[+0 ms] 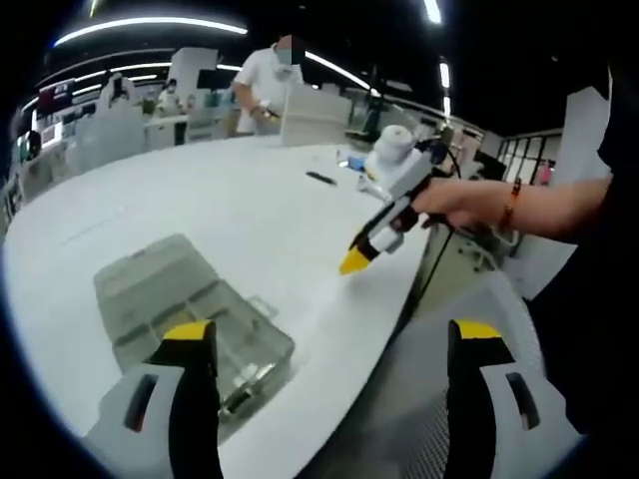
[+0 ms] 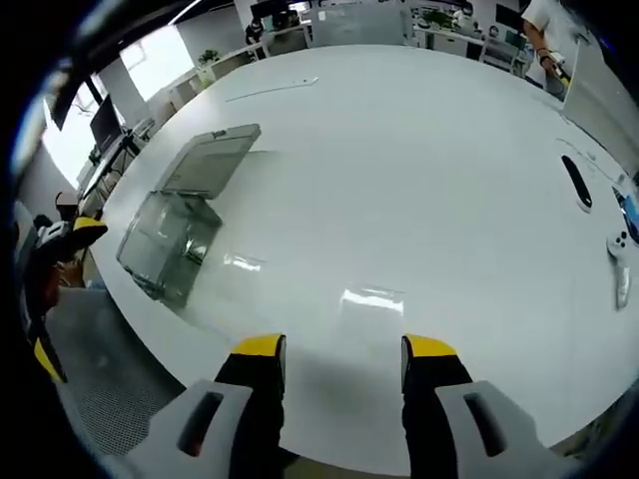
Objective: Insert the divider into the dual guide fixture by aligning both edges with the guide slots and pushing it downward to the bottom, including one-sided entry, uneven engagement, binding, and posture correction.
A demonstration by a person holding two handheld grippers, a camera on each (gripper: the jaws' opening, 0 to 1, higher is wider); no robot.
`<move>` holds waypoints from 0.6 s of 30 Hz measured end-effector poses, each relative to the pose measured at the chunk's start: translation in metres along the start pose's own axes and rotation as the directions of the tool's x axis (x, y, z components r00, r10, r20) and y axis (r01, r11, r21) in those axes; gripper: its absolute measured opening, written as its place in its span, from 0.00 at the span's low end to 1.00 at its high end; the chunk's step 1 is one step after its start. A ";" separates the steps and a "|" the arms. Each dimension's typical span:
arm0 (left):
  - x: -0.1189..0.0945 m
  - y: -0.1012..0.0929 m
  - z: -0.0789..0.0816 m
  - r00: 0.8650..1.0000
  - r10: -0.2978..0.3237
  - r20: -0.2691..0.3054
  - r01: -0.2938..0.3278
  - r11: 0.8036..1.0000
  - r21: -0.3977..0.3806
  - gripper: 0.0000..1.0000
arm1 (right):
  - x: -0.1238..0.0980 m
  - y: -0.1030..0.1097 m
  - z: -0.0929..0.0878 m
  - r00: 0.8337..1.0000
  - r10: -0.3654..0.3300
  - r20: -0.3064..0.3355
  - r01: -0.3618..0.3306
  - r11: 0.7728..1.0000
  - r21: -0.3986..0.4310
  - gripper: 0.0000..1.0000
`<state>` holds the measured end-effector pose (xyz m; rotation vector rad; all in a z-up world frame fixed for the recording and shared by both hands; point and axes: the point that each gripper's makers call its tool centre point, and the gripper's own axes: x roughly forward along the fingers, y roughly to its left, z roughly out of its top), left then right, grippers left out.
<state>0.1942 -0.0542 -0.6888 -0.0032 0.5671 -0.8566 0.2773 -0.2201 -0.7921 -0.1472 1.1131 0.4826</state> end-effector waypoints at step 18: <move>0.004 0.007 0.002 1.000 0.007 -0.001 -0.007 1.000 -0.021 0.93 | 0.016 -0.011 -0.004 0.998 -0.035 -0.056 0.035 0.999 0.006 0.41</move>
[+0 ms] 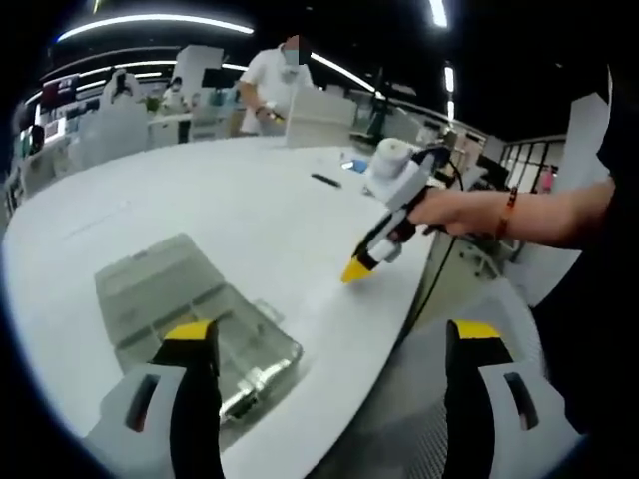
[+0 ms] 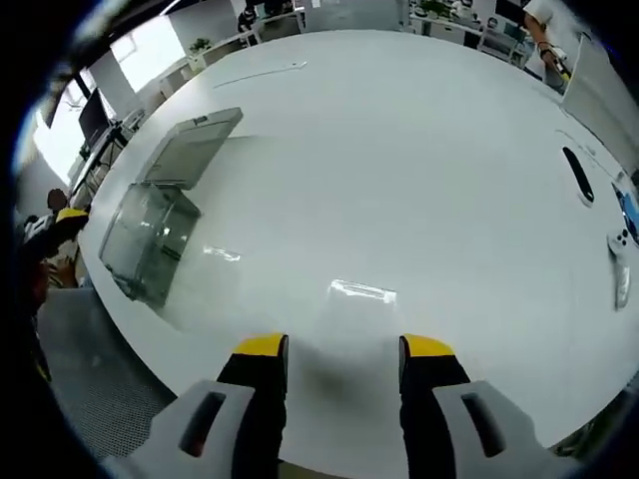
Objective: Insert the divider into the dual guide fixture by aligning both edges with the guide slots and pushing it downward to the bottom, including one-sided entry, uneven engagement, binding, and posture correction.
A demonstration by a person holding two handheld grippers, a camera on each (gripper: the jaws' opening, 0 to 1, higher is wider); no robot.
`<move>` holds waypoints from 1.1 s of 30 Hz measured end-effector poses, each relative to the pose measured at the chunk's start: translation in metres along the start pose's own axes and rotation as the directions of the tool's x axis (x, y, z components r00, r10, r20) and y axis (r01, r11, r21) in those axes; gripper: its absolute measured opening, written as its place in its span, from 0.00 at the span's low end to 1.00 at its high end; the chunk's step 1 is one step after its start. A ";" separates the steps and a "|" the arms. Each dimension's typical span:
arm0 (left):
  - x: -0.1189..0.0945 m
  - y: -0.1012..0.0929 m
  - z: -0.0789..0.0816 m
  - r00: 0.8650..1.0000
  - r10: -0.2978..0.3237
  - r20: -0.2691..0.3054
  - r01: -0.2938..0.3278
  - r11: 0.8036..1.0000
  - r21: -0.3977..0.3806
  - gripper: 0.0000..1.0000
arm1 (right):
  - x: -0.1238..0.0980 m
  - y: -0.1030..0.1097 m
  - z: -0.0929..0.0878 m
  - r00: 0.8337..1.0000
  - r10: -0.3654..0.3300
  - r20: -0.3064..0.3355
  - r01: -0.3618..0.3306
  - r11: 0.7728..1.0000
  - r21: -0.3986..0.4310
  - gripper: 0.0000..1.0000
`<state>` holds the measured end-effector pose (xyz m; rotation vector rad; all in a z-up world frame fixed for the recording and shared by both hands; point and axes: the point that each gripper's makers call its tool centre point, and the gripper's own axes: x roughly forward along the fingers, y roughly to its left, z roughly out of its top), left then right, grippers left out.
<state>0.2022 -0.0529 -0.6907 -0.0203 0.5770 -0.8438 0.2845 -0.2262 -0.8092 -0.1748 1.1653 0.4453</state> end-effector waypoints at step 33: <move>0.002 0.008 -0.003 1.000 -0.008 0.006 0.008 0.999 -0.045 0.92 | 0.013 0.001 0.007 0.995 -0.103 -0.016 0.103 0.995 -0.020 0.36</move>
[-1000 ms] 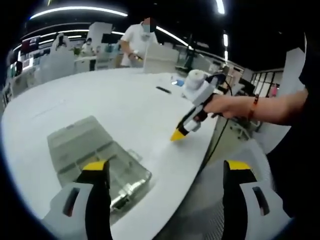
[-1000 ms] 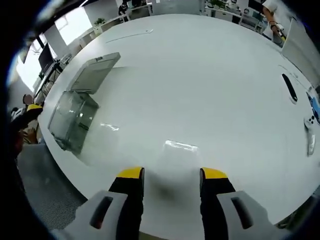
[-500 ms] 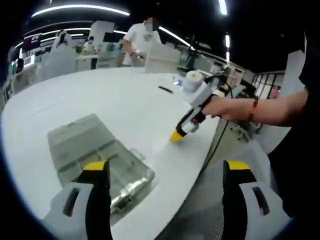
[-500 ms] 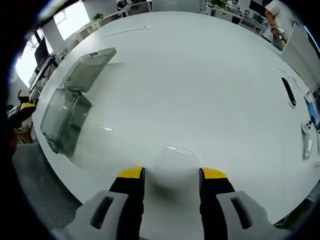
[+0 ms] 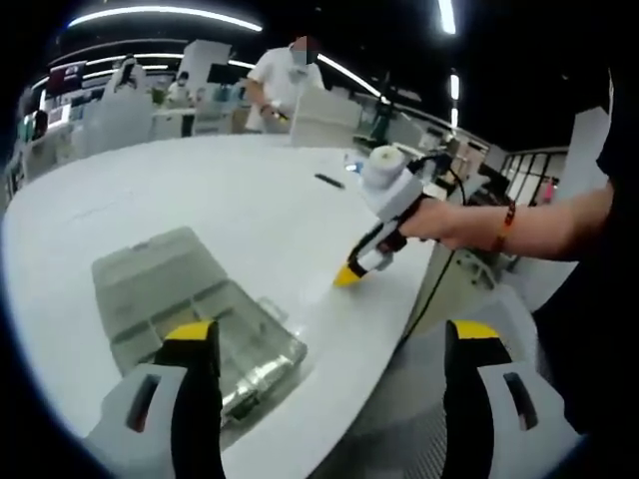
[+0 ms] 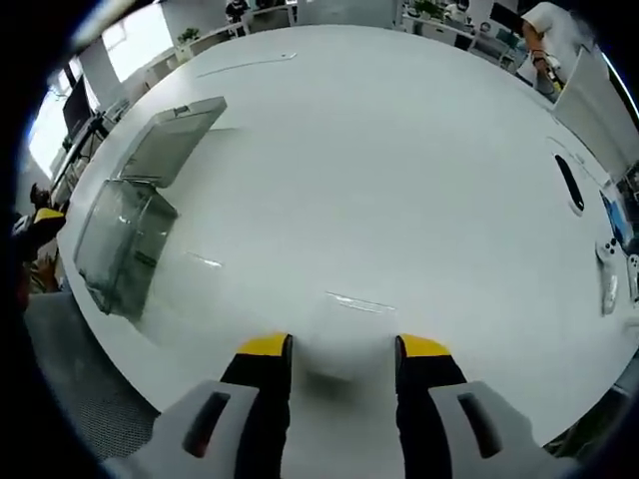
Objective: Insert the divider into the dual guide fixture by aligning both edges with the guide slots and pushing it downward to the bottom, including one-sided entry, uneven engagement, binding, and posture correction.
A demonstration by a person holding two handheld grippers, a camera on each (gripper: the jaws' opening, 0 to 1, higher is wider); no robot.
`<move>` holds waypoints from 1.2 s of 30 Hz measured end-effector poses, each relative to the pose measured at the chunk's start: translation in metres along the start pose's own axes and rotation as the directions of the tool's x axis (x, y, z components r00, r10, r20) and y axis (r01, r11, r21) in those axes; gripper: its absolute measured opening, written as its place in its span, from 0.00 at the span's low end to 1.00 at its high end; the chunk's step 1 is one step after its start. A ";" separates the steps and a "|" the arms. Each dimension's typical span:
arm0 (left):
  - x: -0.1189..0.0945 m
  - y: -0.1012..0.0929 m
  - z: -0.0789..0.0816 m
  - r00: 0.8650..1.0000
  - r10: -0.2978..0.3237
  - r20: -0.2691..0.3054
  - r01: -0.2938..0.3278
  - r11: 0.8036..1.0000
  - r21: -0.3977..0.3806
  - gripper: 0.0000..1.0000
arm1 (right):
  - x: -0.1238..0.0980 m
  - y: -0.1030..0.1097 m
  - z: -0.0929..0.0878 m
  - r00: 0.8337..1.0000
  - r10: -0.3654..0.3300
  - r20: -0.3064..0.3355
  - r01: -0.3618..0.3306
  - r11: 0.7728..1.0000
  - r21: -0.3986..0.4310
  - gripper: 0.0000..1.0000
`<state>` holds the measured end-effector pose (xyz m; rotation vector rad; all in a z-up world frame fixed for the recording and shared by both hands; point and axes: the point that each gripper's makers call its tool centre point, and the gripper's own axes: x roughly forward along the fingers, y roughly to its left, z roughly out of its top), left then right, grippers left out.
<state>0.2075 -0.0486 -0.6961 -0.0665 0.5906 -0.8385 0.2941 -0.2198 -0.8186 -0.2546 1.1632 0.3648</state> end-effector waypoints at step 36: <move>-0.002 -0.004 0.009 1.000 0.007 0.019 -0.007 1.000 0.012 0.92 | -0.012 0.007 0.006 0.999 0.034 0.038 -0.033 0.999 -0.024 0.28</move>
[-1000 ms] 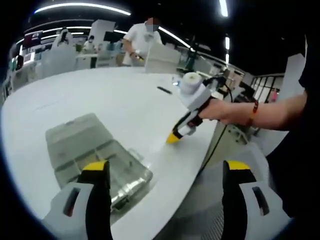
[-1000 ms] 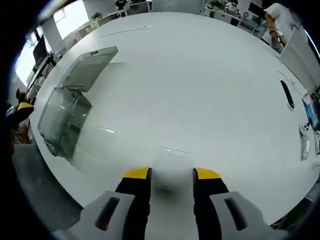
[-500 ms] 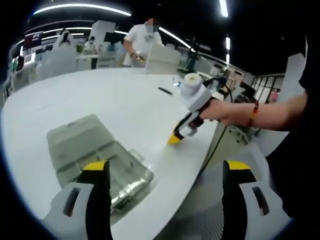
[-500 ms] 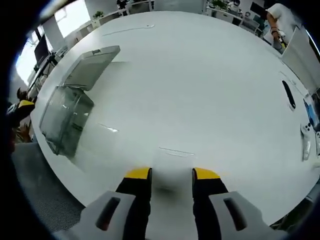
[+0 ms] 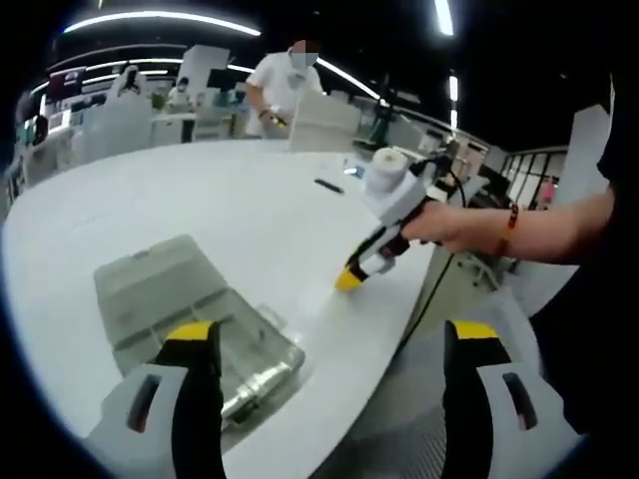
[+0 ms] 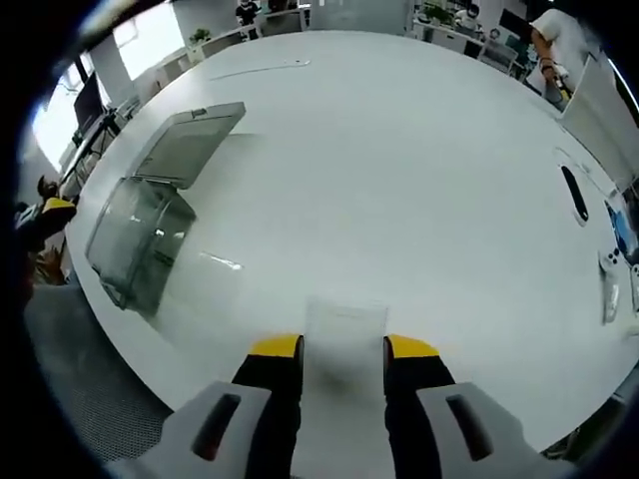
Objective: Insert the divider into the dual guide fixture by aligning both edges with the guide slots and pushing it downward to the bottom, including one-sided entry, uneven engagement, binding, and posture correction.
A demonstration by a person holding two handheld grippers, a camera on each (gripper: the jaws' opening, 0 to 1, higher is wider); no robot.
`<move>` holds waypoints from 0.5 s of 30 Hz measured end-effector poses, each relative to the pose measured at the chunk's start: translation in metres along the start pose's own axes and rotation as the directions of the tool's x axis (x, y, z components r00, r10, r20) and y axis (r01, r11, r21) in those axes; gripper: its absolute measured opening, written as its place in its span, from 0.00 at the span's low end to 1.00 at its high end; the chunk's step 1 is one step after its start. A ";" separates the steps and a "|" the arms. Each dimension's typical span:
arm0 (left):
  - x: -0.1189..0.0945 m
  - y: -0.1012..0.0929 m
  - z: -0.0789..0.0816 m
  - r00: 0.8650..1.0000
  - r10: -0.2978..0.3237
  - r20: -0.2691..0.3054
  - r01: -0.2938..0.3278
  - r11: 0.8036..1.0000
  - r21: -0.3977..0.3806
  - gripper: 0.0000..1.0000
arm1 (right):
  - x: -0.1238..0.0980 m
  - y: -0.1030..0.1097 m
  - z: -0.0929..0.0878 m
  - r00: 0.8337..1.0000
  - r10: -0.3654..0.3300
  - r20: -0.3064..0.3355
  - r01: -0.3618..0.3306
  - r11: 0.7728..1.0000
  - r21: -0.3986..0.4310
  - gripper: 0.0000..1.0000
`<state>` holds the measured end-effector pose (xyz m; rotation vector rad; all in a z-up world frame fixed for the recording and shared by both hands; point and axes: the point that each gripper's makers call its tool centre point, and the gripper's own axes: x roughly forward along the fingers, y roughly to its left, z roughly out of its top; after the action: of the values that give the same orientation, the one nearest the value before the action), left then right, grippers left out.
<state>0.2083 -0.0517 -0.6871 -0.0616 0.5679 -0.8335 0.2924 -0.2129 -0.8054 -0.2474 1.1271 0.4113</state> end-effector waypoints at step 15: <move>0.000 -0.001 0.002 1.000 0.002 0.006 -0.002 1.000 -0.011 0.91 | -0.007 0.006 0.008 0.998 0.020 0.061 -0.020 1.000 0.000 0.27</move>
<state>0.2080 -0.0526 -0.6851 -0.0737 0.5670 -0.8279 0.2937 -0.2055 -0.7952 -0.2217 1.0704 0.4341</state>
